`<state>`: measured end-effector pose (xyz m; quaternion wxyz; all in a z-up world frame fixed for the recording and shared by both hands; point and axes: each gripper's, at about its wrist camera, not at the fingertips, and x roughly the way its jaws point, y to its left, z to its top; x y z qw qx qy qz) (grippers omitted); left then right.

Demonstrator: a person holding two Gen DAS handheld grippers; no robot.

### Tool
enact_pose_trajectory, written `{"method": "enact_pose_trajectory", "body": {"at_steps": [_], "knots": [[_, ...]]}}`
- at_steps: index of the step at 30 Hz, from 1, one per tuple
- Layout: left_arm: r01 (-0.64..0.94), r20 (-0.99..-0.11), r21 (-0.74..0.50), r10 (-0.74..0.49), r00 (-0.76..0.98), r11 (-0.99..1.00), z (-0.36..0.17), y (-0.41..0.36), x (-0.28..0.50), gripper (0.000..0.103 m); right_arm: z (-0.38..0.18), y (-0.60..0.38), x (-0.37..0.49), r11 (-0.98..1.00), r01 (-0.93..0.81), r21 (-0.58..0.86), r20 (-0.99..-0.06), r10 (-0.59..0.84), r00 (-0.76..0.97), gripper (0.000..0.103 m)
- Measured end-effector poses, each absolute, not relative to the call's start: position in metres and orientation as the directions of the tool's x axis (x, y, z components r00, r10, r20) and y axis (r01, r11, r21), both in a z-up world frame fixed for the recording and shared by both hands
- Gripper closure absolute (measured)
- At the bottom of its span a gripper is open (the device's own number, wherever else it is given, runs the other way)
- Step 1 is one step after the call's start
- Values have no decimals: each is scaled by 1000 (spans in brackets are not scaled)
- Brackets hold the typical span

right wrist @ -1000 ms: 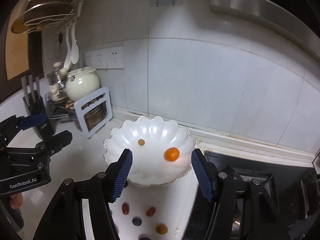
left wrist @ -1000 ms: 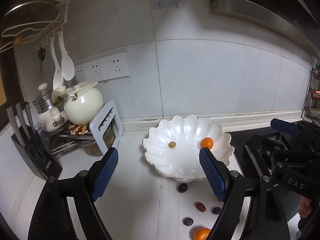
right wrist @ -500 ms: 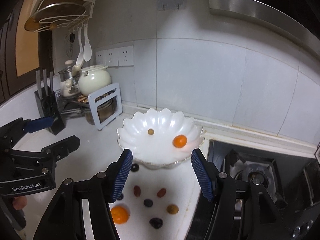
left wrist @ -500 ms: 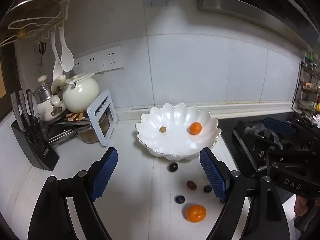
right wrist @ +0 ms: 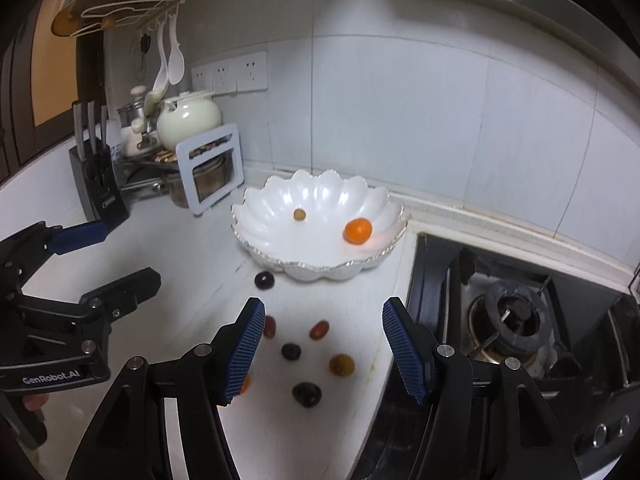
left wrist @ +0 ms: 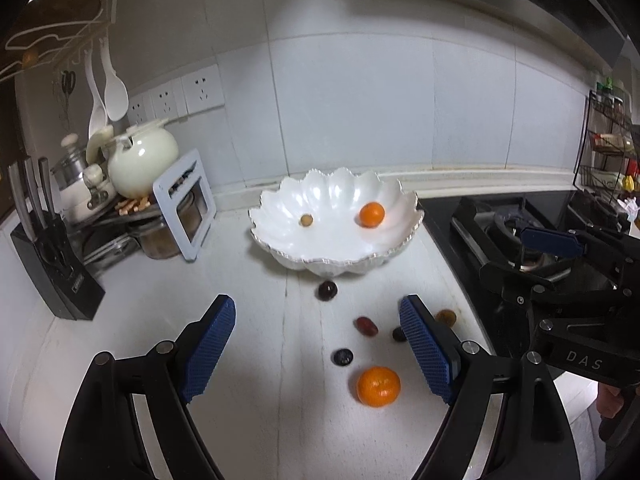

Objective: Organize fruits
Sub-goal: 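Withdraw both open tools from the bowl toward the remaining fruits, then grasp the second mandarin orange with the left tool while the right tool grasps a dark plum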

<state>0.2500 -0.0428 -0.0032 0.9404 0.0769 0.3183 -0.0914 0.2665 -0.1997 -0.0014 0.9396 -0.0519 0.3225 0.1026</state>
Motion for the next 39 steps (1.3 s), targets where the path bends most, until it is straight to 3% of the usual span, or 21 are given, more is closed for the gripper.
{"method": "enact_pose_trajectory", "body": {"at_steps": [10,24,39], "knots": [[249,-649,115,-118,751,962,-36,-50,240,18,-28,-192,256,961,-264,-87,-636,151,757,41],[328,-697,102,-167,697,939,-79,-65,237,19,-72,-197,263,952,-305,-20,-716,199,669,41],[360,-743,64,-196,640,931,-120,-72,252,29,-109,-201,282,944,-331,17,-770,224,598,46]]}}
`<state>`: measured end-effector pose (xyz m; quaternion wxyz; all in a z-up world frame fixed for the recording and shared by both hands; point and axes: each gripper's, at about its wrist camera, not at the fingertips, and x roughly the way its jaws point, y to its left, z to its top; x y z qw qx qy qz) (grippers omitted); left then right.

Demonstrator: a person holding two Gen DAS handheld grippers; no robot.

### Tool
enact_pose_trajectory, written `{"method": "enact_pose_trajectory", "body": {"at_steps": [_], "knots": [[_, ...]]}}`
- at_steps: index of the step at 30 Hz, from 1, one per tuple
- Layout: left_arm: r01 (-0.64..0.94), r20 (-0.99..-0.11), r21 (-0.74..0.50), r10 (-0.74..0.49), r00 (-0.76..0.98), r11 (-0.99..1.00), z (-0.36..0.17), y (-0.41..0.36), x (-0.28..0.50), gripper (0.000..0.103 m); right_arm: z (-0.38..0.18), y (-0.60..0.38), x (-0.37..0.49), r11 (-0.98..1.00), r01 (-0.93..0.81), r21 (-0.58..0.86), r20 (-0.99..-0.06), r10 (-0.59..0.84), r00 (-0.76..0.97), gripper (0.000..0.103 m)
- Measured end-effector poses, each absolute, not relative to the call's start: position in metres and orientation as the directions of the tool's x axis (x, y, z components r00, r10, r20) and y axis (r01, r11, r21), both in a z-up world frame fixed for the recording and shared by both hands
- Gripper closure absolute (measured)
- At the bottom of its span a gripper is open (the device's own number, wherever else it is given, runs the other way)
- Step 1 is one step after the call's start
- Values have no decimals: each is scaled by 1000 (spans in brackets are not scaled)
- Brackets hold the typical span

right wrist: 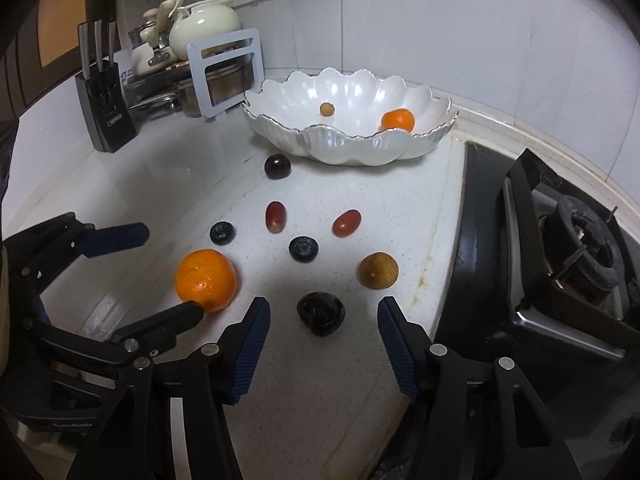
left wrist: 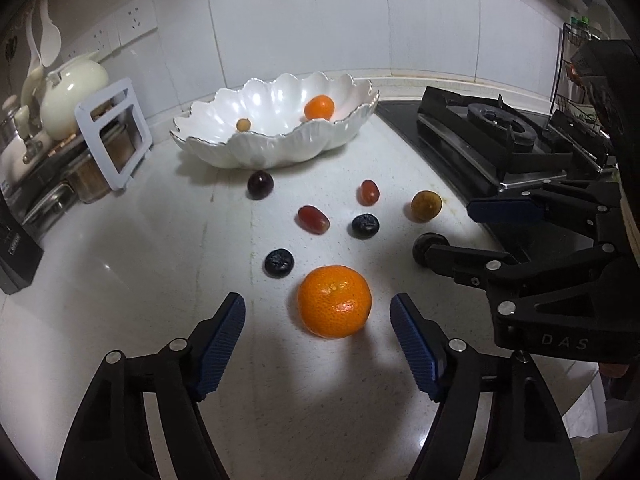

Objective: Organize fruits
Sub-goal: 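Grasp the second mandarin orange with the left tool while the right tool grasps a dark plum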

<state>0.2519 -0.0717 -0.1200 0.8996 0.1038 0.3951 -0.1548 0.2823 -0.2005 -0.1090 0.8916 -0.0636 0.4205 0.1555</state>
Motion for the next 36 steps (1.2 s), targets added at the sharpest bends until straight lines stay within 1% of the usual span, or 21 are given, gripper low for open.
{"method": "enact_pose_trajectory", "body": {"at_steps": [7,9,10,12,14,18,19,21,30,36], "knots": [[368,-752,47,-210,625,929,-131,-75,261,35,-123,-204,292,938,-337,77,-791,263,552,53],[370,-755,37,-216,619,928,-133,-75,264,38,-126,-205,293,937,-337,86,-794,269,545,55],[373,-760,23,-226,609,927,-135,-75,266,41,-128,-205,294,938,-336,91,-797,270,540,55],[376,-767,10,-234,597,927,-139,-74,269,43,-130,-205,296,937,-333,106,-800,280,530,57],[376,-769,3,-238,594,927,-141,-75,271,48,-132,-205,297,935,-335,115,-801,287,526,58],[377,-773,-10,-247,584,926,-143,-76,273,54,-135,-204,299,932,-341,123,-804,295,517,65],[378,-775,-15,-250,581,926,-143,-76,274,58,-135,-204,299,933,-340,122,-802,294,520,66],[376,-775,-22,-253,579,927,-144,-76,274,58,-135,-204,299,932,-341,121,-803,294,519,72],[356,-777,-45,-257,575,933,-141,-73,272,60,-133,-203,296,935,-335,117,-794,290,533,73],[330,-760,-52,-252,599,943,-131,-68,267,60,-125,-206,293,939,-322,123,-784,291,549,73]]}}
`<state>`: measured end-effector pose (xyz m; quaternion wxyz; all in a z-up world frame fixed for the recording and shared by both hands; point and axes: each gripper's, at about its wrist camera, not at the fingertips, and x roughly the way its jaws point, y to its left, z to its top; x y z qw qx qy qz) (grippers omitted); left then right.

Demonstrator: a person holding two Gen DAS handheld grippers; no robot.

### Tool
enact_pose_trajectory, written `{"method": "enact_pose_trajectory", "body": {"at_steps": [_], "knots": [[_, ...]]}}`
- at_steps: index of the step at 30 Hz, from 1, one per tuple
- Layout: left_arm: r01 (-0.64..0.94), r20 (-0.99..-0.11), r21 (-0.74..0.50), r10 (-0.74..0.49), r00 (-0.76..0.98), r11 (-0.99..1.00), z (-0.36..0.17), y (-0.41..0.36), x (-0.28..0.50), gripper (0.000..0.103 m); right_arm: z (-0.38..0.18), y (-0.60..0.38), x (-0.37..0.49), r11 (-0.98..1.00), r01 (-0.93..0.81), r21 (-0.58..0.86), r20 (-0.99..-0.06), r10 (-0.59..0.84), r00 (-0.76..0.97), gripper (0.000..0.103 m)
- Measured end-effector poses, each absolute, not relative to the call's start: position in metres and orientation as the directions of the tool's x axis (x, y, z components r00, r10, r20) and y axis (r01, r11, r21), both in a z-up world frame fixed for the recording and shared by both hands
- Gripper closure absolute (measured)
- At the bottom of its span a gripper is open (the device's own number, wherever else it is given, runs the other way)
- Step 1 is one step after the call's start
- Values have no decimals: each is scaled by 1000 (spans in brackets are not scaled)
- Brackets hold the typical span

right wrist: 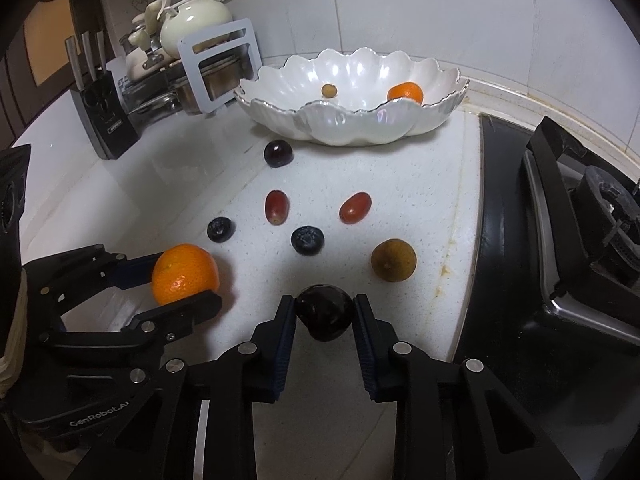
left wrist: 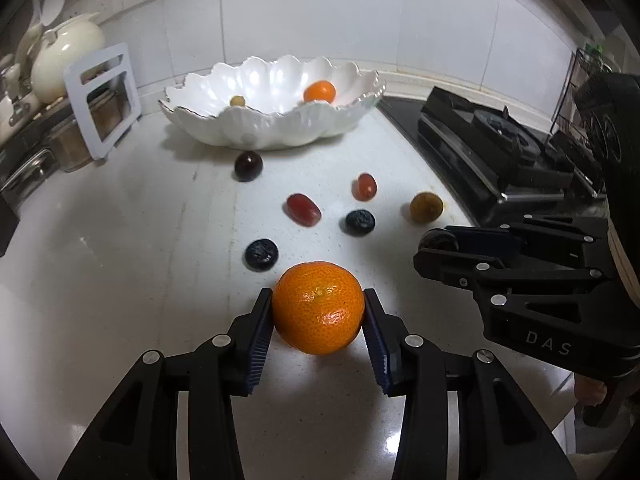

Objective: Organize fruits
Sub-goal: 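Grasp the second mandarin orange with the left tool while the right tool grasps a dark plum, then lift and carry the orange and the plum over the white bowl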

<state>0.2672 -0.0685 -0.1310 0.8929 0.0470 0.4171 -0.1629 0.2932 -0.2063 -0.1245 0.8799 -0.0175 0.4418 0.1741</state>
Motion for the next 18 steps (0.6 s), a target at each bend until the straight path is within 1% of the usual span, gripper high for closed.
{"method": "enact_pose_trajectory", "body": {"at_steps": [6,12,18], "knots": [[302,-735,-61,-248,631,951,-115,-61,264,60,-111,-205,290,943,-311,119,-765,287,577,73],[301,-691,-47,-248,678,953,-93,-57,258,60,-91,-204,287,946,-304,115,-733,287,617,73],[294,-653,-58,-259,712,954,-72,-52,255,60,-70,-203,283,947,-302,110,-698,290,655,73]]}}
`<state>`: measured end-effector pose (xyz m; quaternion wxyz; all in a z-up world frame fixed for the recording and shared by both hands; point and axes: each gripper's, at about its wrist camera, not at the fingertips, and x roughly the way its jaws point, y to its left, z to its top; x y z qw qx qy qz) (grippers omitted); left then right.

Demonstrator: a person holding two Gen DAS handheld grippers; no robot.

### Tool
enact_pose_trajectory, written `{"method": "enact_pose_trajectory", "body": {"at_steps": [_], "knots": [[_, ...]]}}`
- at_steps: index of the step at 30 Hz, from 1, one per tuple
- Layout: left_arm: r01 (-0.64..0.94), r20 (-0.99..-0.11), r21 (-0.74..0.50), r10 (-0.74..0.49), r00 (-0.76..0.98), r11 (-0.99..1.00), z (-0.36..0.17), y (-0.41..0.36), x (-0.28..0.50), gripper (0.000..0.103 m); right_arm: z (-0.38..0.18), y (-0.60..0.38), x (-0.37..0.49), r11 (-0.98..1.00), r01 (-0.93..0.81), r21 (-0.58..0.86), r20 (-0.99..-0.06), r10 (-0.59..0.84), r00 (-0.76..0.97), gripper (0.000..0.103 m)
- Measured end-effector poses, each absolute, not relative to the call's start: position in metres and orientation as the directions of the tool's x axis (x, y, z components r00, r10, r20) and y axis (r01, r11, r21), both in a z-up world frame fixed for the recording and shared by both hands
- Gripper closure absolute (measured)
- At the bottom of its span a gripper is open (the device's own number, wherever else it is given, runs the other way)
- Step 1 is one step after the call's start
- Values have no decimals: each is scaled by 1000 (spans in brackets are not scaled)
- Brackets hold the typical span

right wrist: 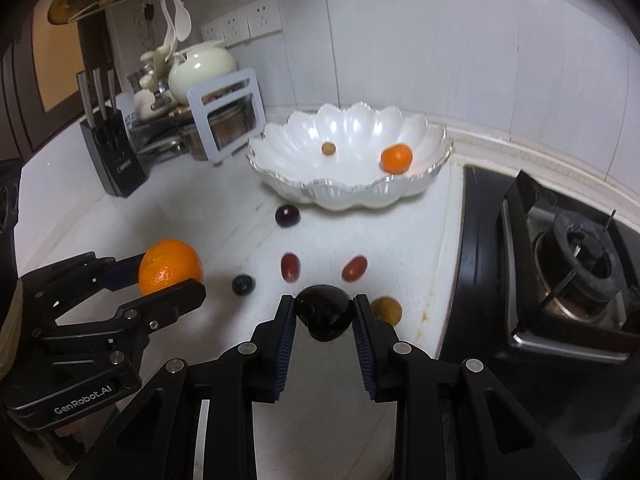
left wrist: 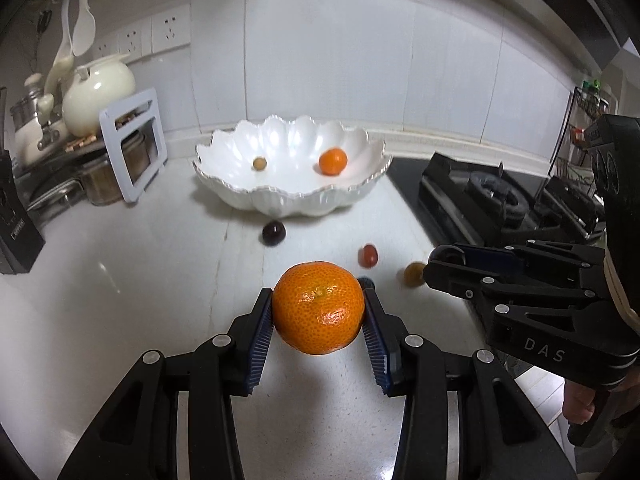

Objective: Organize fruits
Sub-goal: 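Lift and carry the orange and the plum over the white bowl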

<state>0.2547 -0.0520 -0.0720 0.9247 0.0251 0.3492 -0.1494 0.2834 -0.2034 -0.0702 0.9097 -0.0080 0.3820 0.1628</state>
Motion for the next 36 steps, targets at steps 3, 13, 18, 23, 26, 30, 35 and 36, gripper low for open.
{"method": "enact_pose_trajectory", "body": {"at_steps": [3,13,18,23,26,30,35,36], "knots": [[290,-637,-53,-255,727,956,-64,-52,254,60,-61,-203,283,948,-300,108,-678,291,675,73],[265,-581,-32,-234,779,964,-33,-48,261,60,-30,-205,292,956,-276,102,-602,281,748,73],[248,-539,-6,-212,815,969,-17,-47,271,60,-15,-204,302,961,-262,90,-564,266,782,73],[230,-499,15,-192,845,973,-2,-46,286,60,-3,-205,319,969,-233,81,-542,239,806,73],[223,-492,9,-190,850,975,3,-44,296,60,2,-205,332,971,-221,89,-538,234,810,73],[214,-491,11,-181,852,977,8,-41,310,60,5,-204,350,970,-223,99,-546,240,803,73],[197,-496,24,-160,854,980,13,-37,335,60,7,-200,372,968,-231,103,-565,247,787,73],[195,-500,24,-157,852,980,13,-36,340,60,6,-199,377,968,-229,100,-571,245,784,73]]}}
